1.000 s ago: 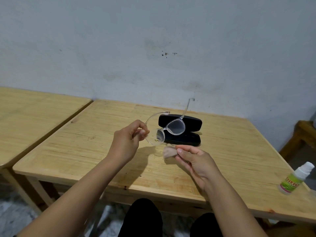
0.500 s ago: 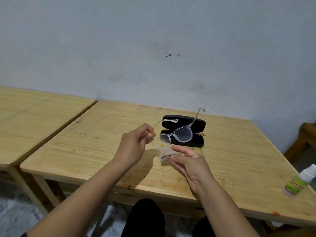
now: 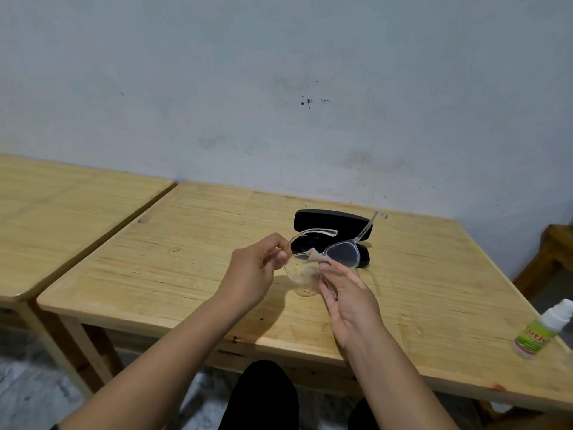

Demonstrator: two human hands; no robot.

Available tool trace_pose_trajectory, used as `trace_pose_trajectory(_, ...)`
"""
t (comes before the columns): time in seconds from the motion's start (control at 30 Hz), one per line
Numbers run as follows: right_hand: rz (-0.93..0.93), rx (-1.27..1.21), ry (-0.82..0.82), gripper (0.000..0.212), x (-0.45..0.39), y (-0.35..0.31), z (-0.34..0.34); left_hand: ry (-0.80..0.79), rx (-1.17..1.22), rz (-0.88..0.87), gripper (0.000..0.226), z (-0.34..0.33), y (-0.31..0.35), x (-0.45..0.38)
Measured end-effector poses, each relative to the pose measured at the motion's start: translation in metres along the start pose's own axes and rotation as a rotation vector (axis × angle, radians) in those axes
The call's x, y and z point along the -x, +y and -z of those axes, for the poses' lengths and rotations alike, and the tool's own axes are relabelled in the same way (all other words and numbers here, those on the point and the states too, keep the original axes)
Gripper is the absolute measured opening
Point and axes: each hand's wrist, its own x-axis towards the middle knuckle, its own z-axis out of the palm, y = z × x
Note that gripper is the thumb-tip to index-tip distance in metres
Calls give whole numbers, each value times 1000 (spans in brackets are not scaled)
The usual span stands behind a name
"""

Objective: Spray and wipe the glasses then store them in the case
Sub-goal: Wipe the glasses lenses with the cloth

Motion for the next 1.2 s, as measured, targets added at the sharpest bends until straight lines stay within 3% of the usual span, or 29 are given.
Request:
trace_pose_trajectory(0.33, 110, 81, -30, 18, 5, 8, -12, -4, 29, -13, 21, -7, 13, 5)
trace_pose_trajectory(0.57, 243, 297, 74, 23, 3, 18, -15, 23, 17, -35, 15, -6, 24, 5)
trace_pose_trajectory(0.83, 302, 424, 56, 17, 8, 13, -18, 27, 44, -15, 30, -4, 23, 4)
trace_pose_trajectory(1.07, 426, 488, 188, 21, 10, 25, -19, 20, 67, -35, 17, -9, 22, 7)
trace_pose_trajectory(1.2, 446, 502, 110, 20, 19, 23, -20, 39, 87, -96, 35, -7, 28, 7)
